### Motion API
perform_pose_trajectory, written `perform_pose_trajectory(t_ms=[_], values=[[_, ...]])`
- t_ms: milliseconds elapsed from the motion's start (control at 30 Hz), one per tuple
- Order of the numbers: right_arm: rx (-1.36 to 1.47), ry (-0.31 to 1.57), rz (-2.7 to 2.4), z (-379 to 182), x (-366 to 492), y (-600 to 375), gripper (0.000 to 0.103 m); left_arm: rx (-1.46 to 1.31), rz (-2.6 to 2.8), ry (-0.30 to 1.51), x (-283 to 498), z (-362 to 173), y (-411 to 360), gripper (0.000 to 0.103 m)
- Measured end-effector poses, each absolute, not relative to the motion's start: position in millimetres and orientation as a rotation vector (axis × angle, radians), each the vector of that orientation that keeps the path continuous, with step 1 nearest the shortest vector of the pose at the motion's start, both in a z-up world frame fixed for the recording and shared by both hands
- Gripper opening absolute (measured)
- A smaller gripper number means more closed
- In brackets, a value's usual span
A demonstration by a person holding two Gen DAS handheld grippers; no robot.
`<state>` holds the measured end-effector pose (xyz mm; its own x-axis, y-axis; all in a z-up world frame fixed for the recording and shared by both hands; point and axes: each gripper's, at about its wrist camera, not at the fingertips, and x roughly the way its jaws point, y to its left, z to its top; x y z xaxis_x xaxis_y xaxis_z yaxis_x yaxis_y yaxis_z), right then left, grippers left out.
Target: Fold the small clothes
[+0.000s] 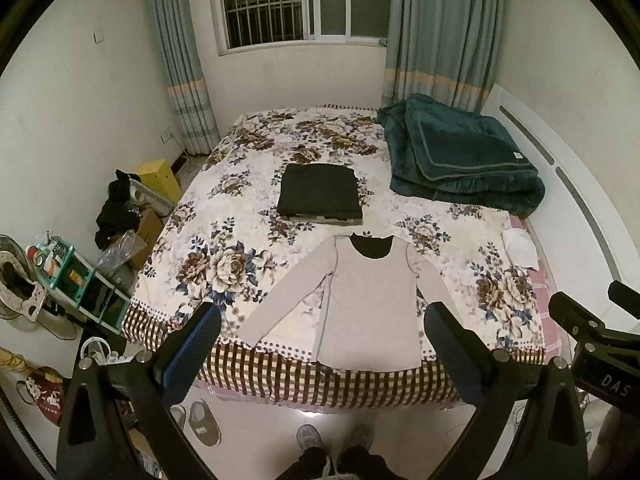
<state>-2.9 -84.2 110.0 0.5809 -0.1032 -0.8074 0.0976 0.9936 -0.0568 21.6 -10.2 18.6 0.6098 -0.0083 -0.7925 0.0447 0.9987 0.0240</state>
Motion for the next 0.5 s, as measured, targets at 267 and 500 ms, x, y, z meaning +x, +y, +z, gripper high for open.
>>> perform_pose_trajectory(t_ms=[267,500], values=[[-0.008,0.940,-0.117,109.8,-4.6,-83.5,0.103,0.040,-0.029,0.912,40.1,34.6,-19.7,0.103],[-0.008,0.936,-0.115,118.2,-0.7,-82.0,0.103,0.039,-0.031,0.909,41.6,38.1,-22.3,0.103]])
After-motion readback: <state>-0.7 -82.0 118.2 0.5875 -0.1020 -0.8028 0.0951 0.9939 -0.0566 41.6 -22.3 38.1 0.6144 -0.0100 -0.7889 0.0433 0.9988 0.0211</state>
